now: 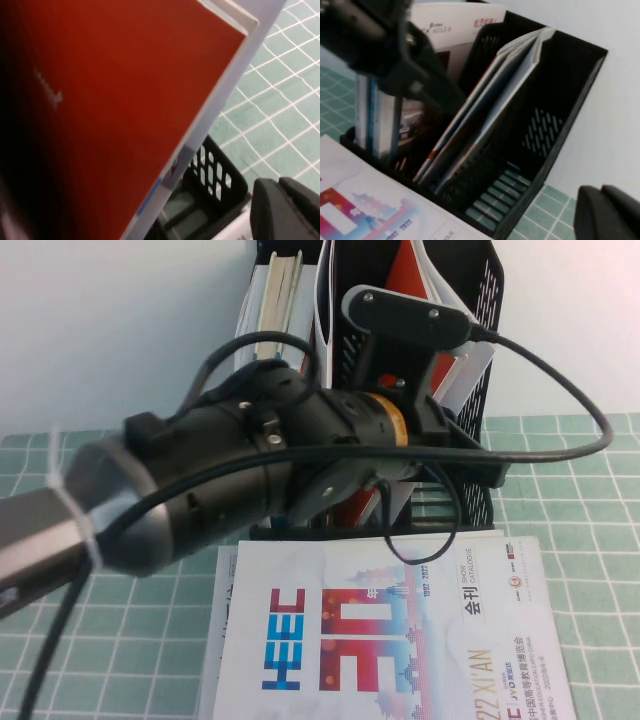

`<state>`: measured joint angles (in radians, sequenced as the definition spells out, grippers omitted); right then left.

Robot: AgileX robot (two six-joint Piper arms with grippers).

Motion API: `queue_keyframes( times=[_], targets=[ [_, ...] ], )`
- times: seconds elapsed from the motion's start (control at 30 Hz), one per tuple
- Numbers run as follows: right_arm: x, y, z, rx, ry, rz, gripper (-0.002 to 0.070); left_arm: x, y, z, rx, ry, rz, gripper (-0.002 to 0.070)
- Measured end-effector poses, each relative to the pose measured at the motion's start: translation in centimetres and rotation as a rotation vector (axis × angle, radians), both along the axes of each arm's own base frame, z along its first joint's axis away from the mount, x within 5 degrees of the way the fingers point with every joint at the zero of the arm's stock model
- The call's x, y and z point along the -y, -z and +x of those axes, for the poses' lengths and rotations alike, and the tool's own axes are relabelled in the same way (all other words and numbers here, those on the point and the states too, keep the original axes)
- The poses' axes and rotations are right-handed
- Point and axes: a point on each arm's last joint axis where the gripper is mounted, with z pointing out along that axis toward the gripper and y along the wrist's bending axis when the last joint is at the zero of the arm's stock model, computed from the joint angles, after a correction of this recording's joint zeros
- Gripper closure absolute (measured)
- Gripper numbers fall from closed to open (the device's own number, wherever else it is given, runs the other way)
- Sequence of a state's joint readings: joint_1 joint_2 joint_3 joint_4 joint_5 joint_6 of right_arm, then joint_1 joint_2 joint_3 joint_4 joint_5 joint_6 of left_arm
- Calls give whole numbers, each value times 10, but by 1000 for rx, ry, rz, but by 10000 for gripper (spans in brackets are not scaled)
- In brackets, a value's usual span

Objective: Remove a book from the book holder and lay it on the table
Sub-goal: Hold the bookshelf

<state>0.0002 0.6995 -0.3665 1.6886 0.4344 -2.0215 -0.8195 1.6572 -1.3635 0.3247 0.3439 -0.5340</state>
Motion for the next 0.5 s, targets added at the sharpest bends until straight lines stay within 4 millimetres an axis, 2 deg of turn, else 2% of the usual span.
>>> queue_keyframes(
  times=[0.13,0.27,0.37,0.5],
  targets=[
    [-11,1,0,10,-145,-6,678,18,7,16,-1,0,-4,677],
    [-26,-2,-6,-6,-358,86,678,30,16,27,-15,-10,-8,678],
    [-29,2,-6,-160,-396,118,678,34,24,32,-42,-31,-24,678],
    [-18,17,-1,-422,-282,-15,678,33,35,41,-69,-73,-27,678]
  ],
)
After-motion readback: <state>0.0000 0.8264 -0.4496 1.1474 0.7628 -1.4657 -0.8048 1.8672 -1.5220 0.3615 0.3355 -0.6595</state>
